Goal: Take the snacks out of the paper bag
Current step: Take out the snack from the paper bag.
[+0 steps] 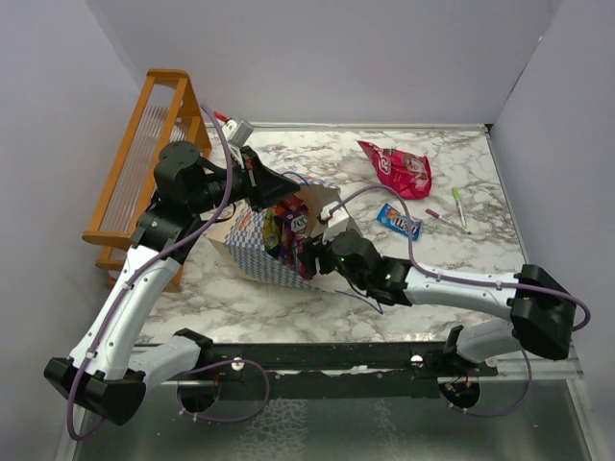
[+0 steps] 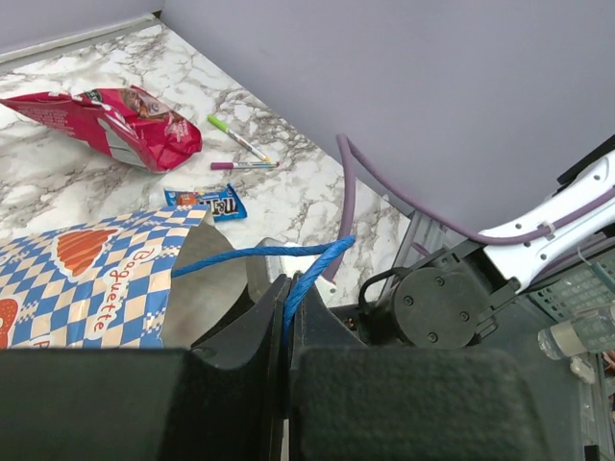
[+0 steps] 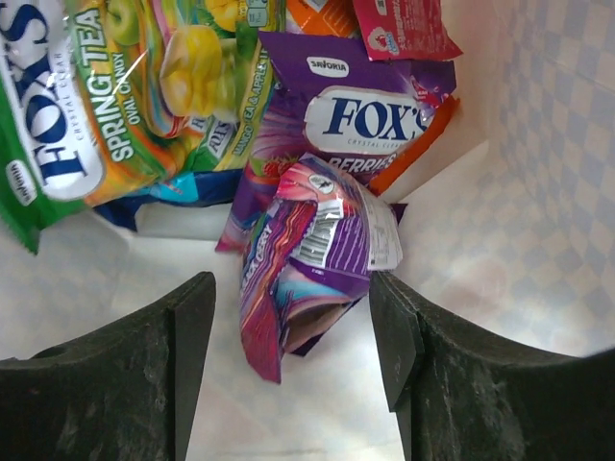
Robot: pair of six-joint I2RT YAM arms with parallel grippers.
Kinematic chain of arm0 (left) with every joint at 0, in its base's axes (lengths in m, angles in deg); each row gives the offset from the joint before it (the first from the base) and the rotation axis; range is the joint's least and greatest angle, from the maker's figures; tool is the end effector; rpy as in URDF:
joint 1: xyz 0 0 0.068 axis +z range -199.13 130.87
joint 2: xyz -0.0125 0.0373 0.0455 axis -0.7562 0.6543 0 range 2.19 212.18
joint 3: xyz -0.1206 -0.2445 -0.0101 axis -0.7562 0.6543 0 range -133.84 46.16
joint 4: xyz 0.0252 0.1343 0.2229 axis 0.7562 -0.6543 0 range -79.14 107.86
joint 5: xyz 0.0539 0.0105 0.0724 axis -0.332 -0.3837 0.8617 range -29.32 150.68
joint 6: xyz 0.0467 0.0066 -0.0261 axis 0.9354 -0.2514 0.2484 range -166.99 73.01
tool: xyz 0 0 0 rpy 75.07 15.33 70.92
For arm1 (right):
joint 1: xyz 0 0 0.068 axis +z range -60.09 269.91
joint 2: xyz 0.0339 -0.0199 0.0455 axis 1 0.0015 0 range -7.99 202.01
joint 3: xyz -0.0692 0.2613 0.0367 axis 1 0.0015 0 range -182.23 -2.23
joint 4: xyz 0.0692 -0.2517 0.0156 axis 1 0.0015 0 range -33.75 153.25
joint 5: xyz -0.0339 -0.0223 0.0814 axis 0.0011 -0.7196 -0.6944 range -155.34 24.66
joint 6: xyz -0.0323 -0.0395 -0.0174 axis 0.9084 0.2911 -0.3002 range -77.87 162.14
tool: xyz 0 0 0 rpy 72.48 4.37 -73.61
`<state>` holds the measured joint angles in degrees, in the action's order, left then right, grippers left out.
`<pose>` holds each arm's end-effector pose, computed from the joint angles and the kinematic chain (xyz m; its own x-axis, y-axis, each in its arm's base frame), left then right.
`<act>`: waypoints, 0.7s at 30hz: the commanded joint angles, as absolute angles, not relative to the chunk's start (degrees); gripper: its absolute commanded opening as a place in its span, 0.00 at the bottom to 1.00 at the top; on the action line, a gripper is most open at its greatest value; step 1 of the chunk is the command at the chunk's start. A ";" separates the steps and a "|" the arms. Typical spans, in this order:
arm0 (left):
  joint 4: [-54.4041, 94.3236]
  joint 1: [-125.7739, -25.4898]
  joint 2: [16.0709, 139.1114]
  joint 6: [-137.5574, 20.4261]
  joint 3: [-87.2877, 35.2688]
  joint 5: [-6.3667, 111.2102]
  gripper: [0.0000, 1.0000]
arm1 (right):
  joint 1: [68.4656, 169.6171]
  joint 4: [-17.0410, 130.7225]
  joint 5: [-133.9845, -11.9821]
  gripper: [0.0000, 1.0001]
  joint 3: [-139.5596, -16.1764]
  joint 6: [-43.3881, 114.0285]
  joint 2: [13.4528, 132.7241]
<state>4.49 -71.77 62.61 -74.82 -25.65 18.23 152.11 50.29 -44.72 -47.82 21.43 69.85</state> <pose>0.1921 -0.1061 0.4467 -0.4515 -0.1850 -0.8729 0.7868 0.3788 -0.4873 0.1510 0.2594 0.2440 -0.4340 -0.1135 -0.8938 -0.5635 0.8082 0.1710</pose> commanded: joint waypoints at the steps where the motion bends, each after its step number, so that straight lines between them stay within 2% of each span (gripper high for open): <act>1: 6.61 -72.34 62.20 -75.65 -26.13 17.29 0.00 | 152.49 41.82 -39.52 0.66 -48.65 22.95 74.83; 6: 6.02 -72.42 62.03 -75.36 -26.50 17.61 0.00 | 152.45 39.51 -38.09 0.66 -50.73 23.10 79.99; 12: 6.07 -72.60 62.41 -75.49 -27.21 17.67 0.00 | 152.44 37.62 -33.34 0.60 -52.60 24.21 84.34; 16: 5.83 -72.69 62.24 -75.38 -27.32 17.59 0.00 | 152.47 36.75 -31.02 0.48 -52.95 25.60 85.61; 19: 5.51 -72.69 62.12 -75.16 -27.27 17.54 0.00 | 152.48 37.42 -29.75 0.32 -53.63 26.17 86.42; 21: 5.15 -72.70 62.04 -75.10 -27.40 17.53 0.00 | 152.37 37.89 -29.05 0.26 -53.92 26.23 86.29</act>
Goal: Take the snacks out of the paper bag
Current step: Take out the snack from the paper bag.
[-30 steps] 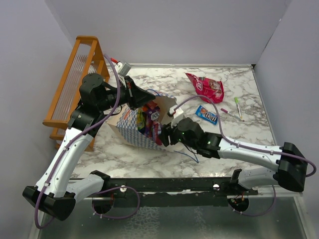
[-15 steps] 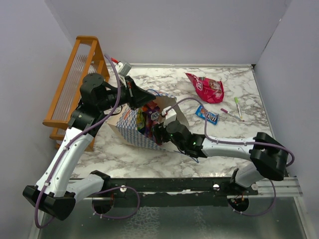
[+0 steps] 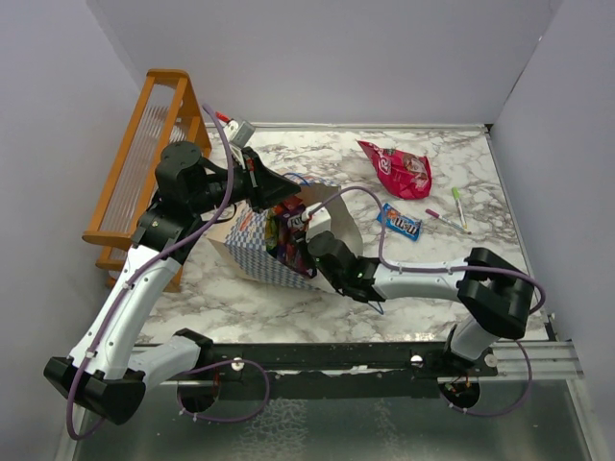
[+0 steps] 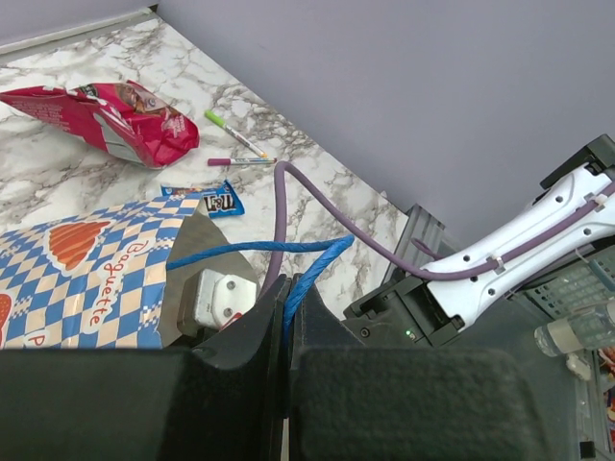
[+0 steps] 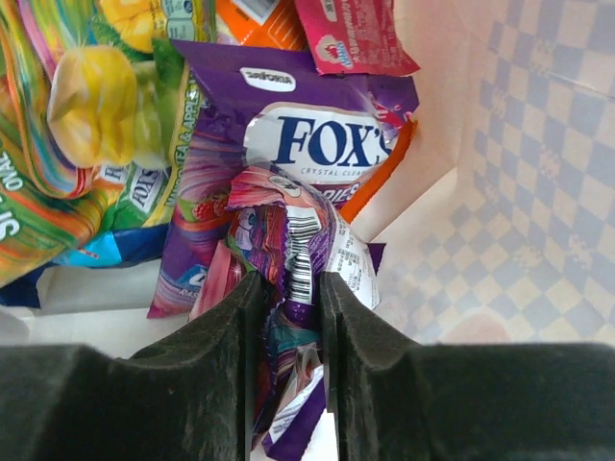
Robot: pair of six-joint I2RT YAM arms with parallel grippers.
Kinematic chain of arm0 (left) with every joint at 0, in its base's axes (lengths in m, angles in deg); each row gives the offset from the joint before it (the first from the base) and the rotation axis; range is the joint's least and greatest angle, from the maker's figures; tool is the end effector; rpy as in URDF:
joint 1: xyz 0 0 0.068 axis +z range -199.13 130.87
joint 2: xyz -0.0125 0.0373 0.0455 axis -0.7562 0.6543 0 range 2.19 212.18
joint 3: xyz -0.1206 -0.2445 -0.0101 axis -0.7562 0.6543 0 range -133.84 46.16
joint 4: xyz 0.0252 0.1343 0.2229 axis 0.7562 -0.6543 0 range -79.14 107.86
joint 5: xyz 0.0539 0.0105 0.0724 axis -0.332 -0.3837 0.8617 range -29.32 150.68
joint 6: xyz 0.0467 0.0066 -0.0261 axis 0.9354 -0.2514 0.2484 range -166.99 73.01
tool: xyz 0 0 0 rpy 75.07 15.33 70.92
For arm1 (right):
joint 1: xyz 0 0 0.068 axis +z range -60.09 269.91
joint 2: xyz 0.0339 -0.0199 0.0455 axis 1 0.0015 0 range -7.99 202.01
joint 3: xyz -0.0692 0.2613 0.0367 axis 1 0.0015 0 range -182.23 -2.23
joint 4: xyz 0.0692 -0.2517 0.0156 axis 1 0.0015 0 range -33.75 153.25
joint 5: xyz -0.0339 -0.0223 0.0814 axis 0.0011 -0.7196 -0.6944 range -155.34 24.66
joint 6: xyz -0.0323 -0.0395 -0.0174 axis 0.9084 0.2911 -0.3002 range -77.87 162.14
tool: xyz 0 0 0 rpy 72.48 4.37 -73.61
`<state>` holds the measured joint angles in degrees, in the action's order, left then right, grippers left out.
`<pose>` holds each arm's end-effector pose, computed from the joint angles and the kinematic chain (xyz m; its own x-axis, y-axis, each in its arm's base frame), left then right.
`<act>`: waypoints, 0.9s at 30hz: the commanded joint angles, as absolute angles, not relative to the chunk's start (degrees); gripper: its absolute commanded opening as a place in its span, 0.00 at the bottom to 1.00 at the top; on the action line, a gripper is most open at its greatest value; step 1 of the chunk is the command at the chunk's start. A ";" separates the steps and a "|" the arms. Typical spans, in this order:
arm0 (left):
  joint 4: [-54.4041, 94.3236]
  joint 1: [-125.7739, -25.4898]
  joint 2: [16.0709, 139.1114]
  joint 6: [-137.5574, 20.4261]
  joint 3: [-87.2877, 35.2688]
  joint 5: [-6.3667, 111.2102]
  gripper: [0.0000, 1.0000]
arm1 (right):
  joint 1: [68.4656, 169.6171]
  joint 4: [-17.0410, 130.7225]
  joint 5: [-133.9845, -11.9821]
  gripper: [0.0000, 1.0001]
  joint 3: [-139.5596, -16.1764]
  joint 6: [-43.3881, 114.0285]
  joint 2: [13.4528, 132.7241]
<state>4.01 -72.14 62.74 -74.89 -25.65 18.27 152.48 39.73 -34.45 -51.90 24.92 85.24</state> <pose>0.1921 -0.1076 0.4454 -0.4620 -0.1792 -0.8686 0.7836 0.3761 -0.4945 0.1761 0.2995 0.2042 -0.3632 -0.1484 -0.9198 -0.4642 0.8848 0.0406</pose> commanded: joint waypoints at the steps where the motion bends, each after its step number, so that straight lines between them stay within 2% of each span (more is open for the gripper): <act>1: 5.12 -72.69 61.94 -75.03 -27.40 17.53 0.00 | 152.40 38.11 -28.78 0.24 -54.04 26.35 86.11; 7: 4.32 -72.69 61.48 -74.41 -27.43 17.93 0.00 | 152.40 39.47 -29.94 0.09 -53.61 27.35 81.86; 18: 5.01 -72.74 61.17 -74.69 -26.45 18.75 0.00 | 152.39 44.64 -41.52 0.07 -52.59 25.09 70.42; 27: 5.00 -72.77 61.21 -74.72 -25.91 19.80 0.00 | 152.40 49.16 -45.83 0.05 -53.60 22.53 63.23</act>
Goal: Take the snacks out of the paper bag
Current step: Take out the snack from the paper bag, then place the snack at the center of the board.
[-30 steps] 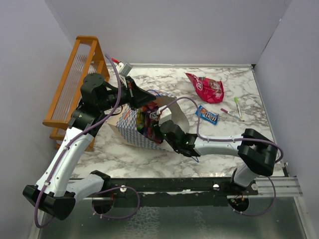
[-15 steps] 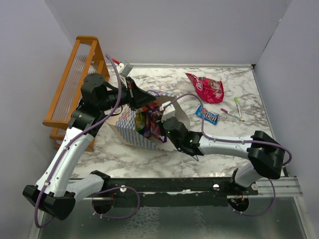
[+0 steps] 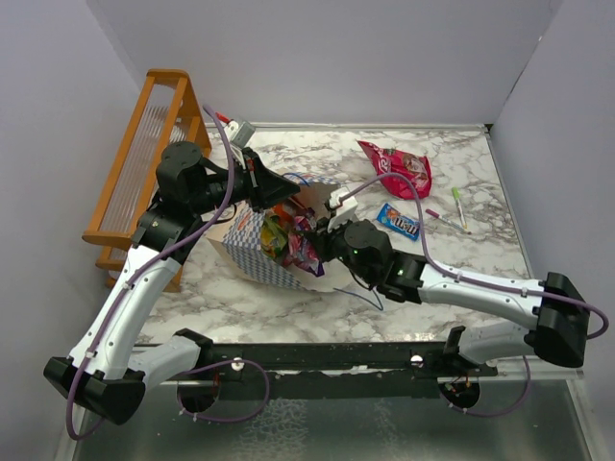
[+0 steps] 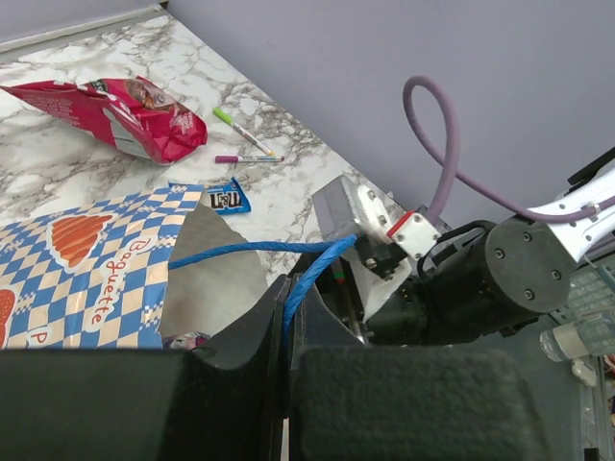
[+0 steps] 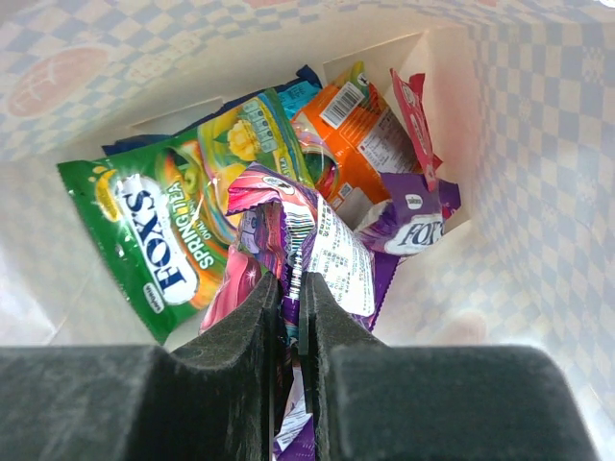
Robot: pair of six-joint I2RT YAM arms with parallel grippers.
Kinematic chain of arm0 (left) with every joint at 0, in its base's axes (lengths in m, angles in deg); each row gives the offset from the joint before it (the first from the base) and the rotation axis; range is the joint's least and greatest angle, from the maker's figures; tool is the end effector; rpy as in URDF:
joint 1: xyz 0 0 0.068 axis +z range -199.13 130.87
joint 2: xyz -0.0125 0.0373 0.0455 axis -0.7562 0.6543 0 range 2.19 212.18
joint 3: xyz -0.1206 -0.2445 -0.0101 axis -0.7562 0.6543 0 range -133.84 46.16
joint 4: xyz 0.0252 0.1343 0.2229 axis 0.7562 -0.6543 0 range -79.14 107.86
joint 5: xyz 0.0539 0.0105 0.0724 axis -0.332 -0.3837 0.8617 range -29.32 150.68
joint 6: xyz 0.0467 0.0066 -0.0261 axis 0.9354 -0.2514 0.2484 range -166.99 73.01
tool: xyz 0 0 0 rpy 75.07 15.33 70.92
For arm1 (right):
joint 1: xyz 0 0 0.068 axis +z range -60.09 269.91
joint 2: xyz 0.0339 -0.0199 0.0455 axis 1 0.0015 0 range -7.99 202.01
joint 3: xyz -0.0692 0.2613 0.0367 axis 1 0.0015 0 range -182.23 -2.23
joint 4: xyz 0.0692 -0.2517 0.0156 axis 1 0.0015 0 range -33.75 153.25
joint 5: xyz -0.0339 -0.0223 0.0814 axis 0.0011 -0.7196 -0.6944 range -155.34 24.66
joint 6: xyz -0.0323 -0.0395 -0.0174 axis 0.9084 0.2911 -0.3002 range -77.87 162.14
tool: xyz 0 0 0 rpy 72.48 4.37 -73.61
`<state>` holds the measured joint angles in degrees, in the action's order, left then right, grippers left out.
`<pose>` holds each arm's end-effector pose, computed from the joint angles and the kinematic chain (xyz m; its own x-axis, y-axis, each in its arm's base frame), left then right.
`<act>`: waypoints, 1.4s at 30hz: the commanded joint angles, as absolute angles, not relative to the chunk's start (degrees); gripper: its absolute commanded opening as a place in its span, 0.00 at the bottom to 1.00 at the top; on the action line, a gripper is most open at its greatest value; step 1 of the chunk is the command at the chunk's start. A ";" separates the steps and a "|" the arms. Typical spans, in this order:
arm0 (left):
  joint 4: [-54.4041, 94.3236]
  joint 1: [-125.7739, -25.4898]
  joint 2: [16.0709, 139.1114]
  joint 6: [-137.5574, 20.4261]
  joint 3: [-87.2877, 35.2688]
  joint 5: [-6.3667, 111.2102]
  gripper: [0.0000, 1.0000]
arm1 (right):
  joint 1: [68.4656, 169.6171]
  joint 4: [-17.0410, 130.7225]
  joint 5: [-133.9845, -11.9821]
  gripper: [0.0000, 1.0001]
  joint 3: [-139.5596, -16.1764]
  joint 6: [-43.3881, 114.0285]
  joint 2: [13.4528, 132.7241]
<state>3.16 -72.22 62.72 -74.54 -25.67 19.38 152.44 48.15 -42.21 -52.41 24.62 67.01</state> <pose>0.1924 -0.1075 0.4441 -0.4650 -0.1796 -0.8669 0.7733 0.3944 -0.4965 0.1515 0.2610 0.2894 -0.3200 -0.0154 -0.9473 -0.5725 0.7998 0.1804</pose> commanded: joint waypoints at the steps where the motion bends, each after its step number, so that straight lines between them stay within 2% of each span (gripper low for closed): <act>1: 4.93 -72.77 61.17 -74.74 -25.91 19.81 0.00 | 152.40 49.80 -46.09 0.04 -54.00 22.24 62.42; 16: 4.63 -72.77 61.17 -74.01 -25.21 20.43 0.00 | 152.40 61.11 -49.84 0.01 -60.35 18.94 42.55; 20: 4.67 -72.76 61.11 -73.90 -25.02 20.58 0.00 | 152.40 67.65 -47.61 0.01 -63.22 19.81 38.45; 27: 4.63 -72.78 60.96 -73.54 -24.75 20.80 0.00 | 152.39 83.52 -28.69 0.01 -67.07 21.96 31.60; 33: 4.64 -72.77 60.86 -73.41 -24.74 20.63 0.00 | 152.40 96.89 -11.05 0.01 -65.85 14.68 28.27; 38: 4.67 -72.77 61.01 -73.38 -24.86 20.60 0.00 | 152.40 109.25 -2.11 0.01 -62.50 0.07 32.38; 42: 4.65 -72.77 61.02 -73.55 -25.04 20.52 0.00 | 152.39 124.12 1.62 0.01 -60.34 -22.64 41.21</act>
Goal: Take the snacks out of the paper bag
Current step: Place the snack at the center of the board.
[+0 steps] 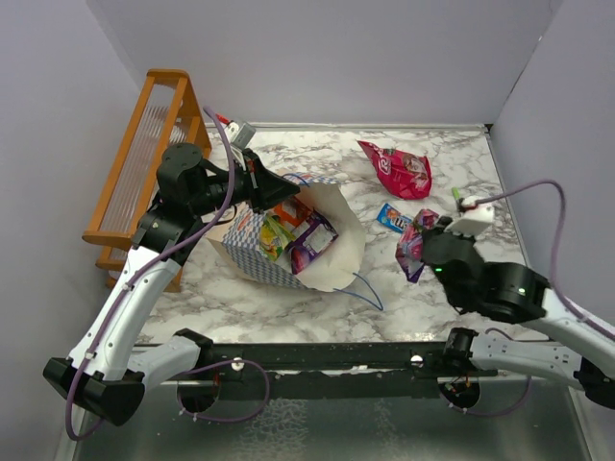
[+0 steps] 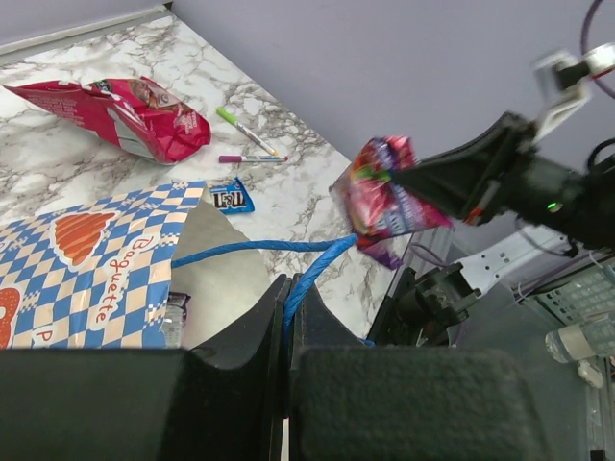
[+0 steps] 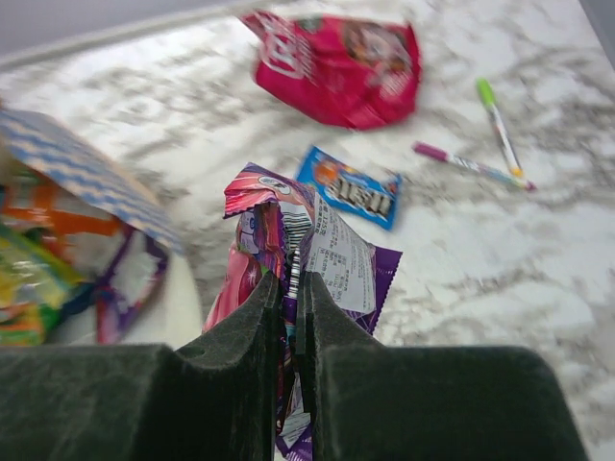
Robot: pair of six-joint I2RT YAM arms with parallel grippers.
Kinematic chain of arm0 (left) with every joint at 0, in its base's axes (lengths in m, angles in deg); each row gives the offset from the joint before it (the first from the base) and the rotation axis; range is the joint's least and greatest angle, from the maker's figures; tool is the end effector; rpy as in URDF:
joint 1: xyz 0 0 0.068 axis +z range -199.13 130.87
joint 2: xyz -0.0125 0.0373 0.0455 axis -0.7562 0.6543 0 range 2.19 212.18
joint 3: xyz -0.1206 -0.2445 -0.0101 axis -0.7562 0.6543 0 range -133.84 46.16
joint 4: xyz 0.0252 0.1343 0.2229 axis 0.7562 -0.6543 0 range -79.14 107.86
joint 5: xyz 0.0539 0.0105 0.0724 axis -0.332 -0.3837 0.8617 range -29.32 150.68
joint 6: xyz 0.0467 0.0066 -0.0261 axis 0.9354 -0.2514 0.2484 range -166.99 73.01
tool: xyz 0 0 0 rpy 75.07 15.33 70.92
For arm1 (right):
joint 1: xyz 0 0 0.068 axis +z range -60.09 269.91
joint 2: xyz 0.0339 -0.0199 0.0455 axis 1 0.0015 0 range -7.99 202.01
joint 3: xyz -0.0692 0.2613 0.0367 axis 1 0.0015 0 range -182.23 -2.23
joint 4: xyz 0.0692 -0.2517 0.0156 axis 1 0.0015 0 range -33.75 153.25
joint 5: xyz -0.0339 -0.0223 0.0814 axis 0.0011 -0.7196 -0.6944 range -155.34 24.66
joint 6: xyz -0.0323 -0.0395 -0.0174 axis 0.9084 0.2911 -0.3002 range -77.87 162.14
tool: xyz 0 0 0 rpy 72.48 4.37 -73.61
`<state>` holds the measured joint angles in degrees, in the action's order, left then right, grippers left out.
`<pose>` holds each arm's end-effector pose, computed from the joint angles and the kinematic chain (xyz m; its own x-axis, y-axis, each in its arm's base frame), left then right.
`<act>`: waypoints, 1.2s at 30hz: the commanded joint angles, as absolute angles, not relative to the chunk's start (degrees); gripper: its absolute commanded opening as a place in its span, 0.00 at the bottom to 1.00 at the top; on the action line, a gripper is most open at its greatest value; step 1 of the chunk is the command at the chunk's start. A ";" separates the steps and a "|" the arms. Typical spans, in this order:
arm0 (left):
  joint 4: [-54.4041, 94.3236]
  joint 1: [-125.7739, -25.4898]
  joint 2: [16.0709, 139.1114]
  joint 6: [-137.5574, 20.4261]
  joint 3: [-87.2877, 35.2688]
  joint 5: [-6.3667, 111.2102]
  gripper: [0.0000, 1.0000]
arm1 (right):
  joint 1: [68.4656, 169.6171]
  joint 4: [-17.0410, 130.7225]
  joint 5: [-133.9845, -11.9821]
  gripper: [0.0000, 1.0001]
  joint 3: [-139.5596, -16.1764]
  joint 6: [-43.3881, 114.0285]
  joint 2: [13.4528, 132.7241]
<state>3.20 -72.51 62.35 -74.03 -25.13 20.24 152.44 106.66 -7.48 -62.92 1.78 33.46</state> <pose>0.1912 -0.1078 0.4423 -0.4579 -0.1791 -0.8708 0.7725 0.4045 -0.4894 0.0790 0.0865 0.3776 -0.2712 0.2251 -0.9358 0.0497 0.9742 0.2199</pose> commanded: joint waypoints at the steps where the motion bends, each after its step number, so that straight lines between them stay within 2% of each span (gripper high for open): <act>1: 4.67 -72.77 61.00 -73.58 -25.04 20.56 0.00 | 152.35 126.53 1.97 0.01 -59.91 -27.37 43.73; 6: 3.64 -72.84 60.67 -73.51 -25.42 20.84 0.00 | 150.39 136.74 0.84 0.02 -59.71 -45.71 57.00; 11: 2.22 -72.83 60.29 -72.90 -26.17 21.18 0.00 | 140.27 135.48 -5.17 0.02 -57.43 -47.03 65.85; 16: 1.81 -72.84 59.93 -72.57 -26.22 21.40 0.00 | 135.68 128.36 -7.65 0.02 -53.27 -39.80 66.74; 21: 2.72 -72.79 59.97 -73.25 -25.59 21.07 0.00 | 134.20 111.51 -11.08 0.02 -50.58 -20.95 65.77; 29: 1.85 -72.81 59.68 -72.83 -26.07 21.13 0.00 | 133.91 96.68 -15.09 0.02 -48.75 -9.16 70.18; 32: 1.59 -72.86 59.72 -72.88 -26.26 21.13 0.00 | 133.61 96.01 -15.51 0.11 -50.09 -8.74 72.46; 36: 1.68 -72.86 59.78 -72.83 -26.31 21.05 0.00 | 133.51 95.28 -16.75 0.15 -51.74 -7.88 73.77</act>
